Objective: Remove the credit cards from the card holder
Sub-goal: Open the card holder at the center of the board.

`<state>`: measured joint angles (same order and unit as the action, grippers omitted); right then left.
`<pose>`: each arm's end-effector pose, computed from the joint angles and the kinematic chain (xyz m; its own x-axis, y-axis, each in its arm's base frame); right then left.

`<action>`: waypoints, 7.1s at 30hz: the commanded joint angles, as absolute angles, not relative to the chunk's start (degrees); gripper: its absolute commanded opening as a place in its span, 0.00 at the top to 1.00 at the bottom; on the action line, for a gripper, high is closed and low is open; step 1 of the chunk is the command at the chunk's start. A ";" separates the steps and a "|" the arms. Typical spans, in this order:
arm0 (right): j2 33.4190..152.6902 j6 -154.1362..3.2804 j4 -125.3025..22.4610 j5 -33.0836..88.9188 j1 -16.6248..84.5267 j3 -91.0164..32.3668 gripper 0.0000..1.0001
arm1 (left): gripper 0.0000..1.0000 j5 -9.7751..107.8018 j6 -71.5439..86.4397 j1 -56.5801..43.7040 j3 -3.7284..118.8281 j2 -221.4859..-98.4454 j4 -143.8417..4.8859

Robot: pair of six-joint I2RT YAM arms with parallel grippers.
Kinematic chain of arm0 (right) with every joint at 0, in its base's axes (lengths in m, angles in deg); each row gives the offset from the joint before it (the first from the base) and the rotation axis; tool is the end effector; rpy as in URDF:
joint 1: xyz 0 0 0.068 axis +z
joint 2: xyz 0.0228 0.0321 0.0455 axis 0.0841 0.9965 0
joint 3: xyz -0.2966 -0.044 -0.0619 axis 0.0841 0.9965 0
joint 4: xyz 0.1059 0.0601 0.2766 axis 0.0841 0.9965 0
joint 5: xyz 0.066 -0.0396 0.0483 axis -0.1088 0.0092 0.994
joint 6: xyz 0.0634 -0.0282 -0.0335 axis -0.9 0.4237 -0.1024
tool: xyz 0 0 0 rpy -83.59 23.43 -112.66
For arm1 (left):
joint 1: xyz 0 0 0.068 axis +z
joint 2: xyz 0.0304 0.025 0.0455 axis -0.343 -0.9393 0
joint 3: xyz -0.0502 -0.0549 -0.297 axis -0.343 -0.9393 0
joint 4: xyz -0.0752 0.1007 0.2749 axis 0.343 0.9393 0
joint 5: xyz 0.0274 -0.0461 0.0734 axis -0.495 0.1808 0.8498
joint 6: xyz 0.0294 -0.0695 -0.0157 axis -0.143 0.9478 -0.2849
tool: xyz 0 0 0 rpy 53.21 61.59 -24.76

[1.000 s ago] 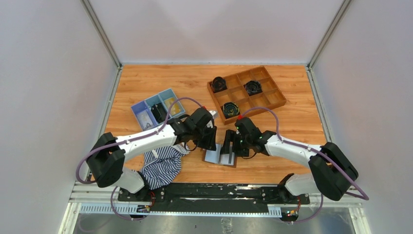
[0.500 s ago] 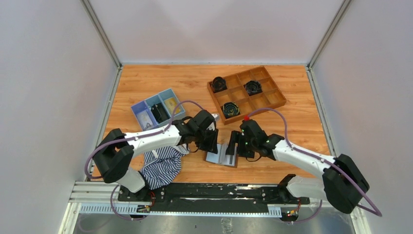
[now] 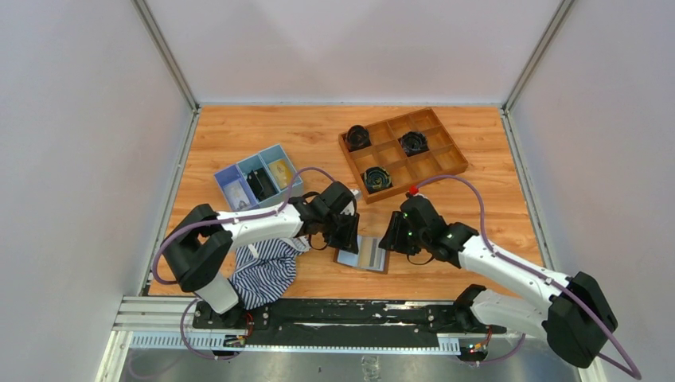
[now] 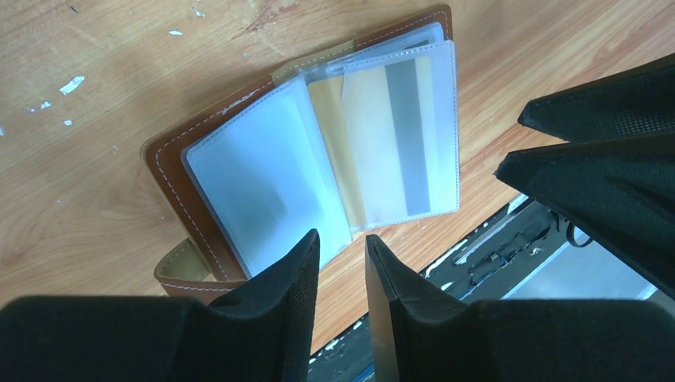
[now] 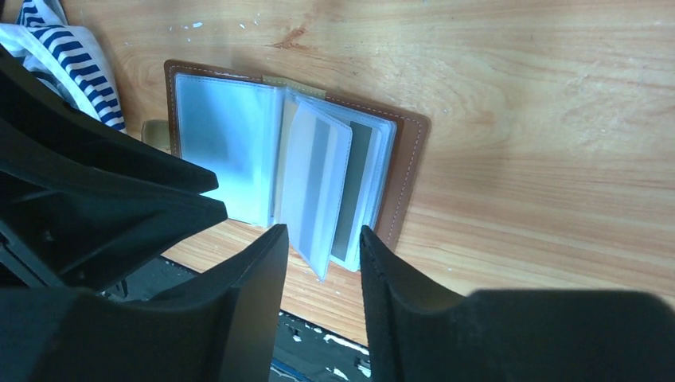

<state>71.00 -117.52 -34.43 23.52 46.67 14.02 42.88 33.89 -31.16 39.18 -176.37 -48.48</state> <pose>0.1842 0.1699 0.1958 -0.8669 0.2336 -0.4404 -0.0654 0.8225 0.5651 0.2181 -0.2975 0.1663 -0.9308 0.2060 -0.3019 0.3386 0.7968 -0.5004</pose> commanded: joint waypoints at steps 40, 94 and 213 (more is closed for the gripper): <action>71.18 -119.00 -38.42 27.77 47.04 16.21 0.72 | 0.78 43.06 36.38 -31.53 40.36 -174.51 -47.94; 75.77 -122.32 -43.43 28.33 44.92 22.07 0.67 | 0.83 43.11 46.23 -31.53 23.53 -177.66 -67.07; 82.43 -124.78 -46.68 27.92 44.64 24.24 0.72 | 1.00 39.30 48.57 -27.49 24.98 -173.57 -71.47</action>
